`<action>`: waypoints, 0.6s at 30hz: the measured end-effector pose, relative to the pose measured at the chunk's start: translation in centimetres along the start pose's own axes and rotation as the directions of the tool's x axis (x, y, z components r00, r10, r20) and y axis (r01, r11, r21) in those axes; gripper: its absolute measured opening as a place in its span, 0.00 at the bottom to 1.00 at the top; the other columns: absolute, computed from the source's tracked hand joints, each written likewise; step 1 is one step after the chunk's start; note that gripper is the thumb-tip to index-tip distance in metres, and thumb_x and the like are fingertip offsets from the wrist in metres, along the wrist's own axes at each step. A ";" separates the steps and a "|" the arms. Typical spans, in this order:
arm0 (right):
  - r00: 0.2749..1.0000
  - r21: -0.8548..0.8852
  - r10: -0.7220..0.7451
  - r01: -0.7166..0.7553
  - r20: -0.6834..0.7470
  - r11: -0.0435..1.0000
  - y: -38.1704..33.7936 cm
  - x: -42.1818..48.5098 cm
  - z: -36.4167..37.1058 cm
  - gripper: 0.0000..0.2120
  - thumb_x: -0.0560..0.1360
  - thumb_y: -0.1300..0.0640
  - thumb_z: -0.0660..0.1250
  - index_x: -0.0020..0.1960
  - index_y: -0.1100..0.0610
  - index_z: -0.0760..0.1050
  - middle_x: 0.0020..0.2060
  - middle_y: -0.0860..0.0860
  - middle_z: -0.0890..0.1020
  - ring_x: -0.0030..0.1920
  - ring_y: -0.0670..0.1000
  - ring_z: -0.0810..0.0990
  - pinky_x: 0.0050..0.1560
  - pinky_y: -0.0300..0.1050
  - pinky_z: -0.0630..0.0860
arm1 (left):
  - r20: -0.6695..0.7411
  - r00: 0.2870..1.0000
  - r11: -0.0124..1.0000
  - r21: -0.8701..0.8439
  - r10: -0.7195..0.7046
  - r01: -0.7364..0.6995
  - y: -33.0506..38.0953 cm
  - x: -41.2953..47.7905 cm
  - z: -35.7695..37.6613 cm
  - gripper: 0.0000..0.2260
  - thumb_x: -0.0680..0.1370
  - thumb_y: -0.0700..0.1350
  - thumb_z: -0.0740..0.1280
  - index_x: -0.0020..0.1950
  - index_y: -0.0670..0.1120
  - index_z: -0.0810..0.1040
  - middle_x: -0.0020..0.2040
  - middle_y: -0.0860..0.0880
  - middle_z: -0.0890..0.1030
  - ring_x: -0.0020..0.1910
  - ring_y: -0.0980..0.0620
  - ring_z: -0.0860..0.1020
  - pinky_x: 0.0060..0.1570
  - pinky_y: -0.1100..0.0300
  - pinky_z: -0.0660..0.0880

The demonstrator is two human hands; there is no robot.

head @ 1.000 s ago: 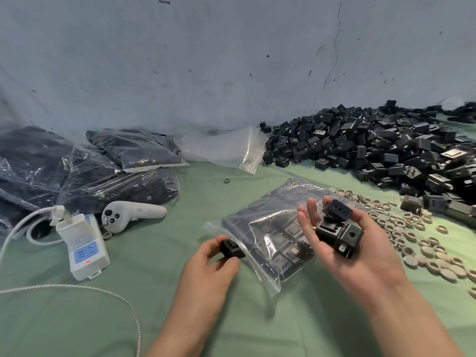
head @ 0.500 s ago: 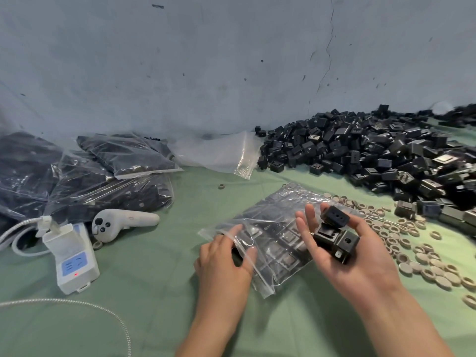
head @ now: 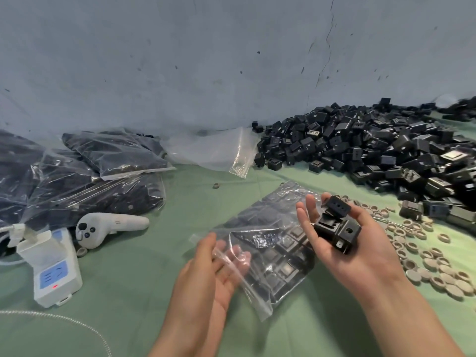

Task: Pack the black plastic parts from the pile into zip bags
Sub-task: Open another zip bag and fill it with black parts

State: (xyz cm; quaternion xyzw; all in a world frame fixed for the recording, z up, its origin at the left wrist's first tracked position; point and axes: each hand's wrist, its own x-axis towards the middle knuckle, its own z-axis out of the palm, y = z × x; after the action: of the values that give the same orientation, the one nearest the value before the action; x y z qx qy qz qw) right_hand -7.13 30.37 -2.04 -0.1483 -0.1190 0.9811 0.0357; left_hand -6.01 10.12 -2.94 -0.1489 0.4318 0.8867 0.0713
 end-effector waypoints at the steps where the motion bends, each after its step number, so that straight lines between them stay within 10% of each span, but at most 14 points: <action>1: 1.000 0.004 -0.003 0.003 -0.003 1.000 0.1 0.2 0.1 0.16 0.80 0.55 0.62 0.64 0.62 0.77 0.56 0.64 0.82 0.50 0.61 0.85 0.56 0.59 0.81 | 0.048 0.998 0.998 -0.058 -0.032 0.035 0.1 0.0 0.2 0.16 0.78 0.48 0.68 0.56 0.36 0.77 0.50 0.37 0.84 0.49 0.40 0.85 0.45 0.52 0.83; 18: 1.000 0.048 -0.003 0.002 0.023 0.999 0.0 1.2 0.7 0.18 0.79 0.56 0.62 0.67 0.62 0.76 0.56 0.64 0.82 0.51 0.60 0.85 0.57 0.58 0.81 | 0.178 0.974 0.980 -0.116 -0.142 0.165 -0.8 1.7 2.7 0.04 0.76 0.39 0.67 0.49 0.40 0.77 0.50 0.37 0.83 0.53 0.42 0.81 0.43 0.55 0.83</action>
State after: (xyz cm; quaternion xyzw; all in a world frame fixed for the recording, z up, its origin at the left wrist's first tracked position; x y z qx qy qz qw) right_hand -8.44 30.34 -1.73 -0.1359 -0.0961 0.9853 0.0391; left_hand -7.95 12.79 -2.53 -0.1106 0.3527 0.9142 0.1662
